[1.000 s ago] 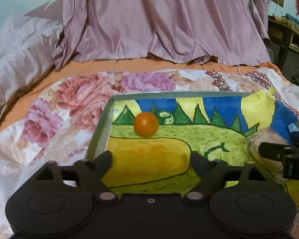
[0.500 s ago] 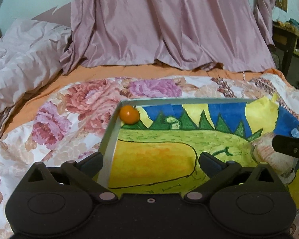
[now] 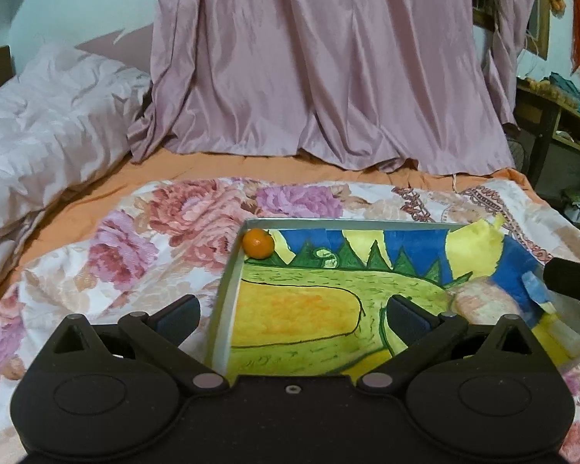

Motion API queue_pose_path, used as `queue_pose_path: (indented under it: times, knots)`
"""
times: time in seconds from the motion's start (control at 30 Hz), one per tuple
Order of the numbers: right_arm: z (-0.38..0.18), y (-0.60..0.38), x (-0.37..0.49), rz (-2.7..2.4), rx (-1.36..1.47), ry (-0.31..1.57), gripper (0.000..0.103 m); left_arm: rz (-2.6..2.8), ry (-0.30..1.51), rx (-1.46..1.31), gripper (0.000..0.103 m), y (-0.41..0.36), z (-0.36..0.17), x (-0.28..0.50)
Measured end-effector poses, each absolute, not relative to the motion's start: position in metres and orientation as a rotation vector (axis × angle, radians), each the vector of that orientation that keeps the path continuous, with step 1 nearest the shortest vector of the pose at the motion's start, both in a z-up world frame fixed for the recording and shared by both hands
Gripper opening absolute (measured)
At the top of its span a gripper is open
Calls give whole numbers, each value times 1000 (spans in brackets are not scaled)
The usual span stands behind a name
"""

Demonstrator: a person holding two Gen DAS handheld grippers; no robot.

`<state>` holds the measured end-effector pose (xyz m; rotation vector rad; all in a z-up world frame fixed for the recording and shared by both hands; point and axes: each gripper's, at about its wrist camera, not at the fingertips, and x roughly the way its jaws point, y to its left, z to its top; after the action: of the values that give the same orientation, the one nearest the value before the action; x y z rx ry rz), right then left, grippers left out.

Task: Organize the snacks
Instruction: 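Lower the round cracker bag into the tray and open the right tool, then move both tools back from the tray toward the remaining snacks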

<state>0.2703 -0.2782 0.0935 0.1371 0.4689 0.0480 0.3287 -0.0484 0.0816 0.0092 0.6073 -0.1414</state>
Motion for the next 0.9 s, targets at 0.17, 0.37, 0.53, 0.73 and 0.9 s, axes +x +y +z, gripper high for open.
queue_pose_path:
  times: [0.17, 0.37, 0.53, 0.73, 0.9]
  knots:
    - [104, -270, 232, 73, 146, 446, 103, -157, 564, 32, 102, -35, 95, 285]
    - [107, -254, 183, 116, 130, 437, 103, -166, 520, 103, 102, -12, 94, 218]
    - [96, -240, 142, 152, 119, 447, 103, -163, 529, 85, 102, 22, 80, 163]
    - [65, -232, 99, 191, 134, 479, 103, -112, 555, 123, 102, 48, 43, 104]
    - [31, -234, 78, 203, 154, 533, 103, -113, 588, 121, 102, 53, 26, 98]
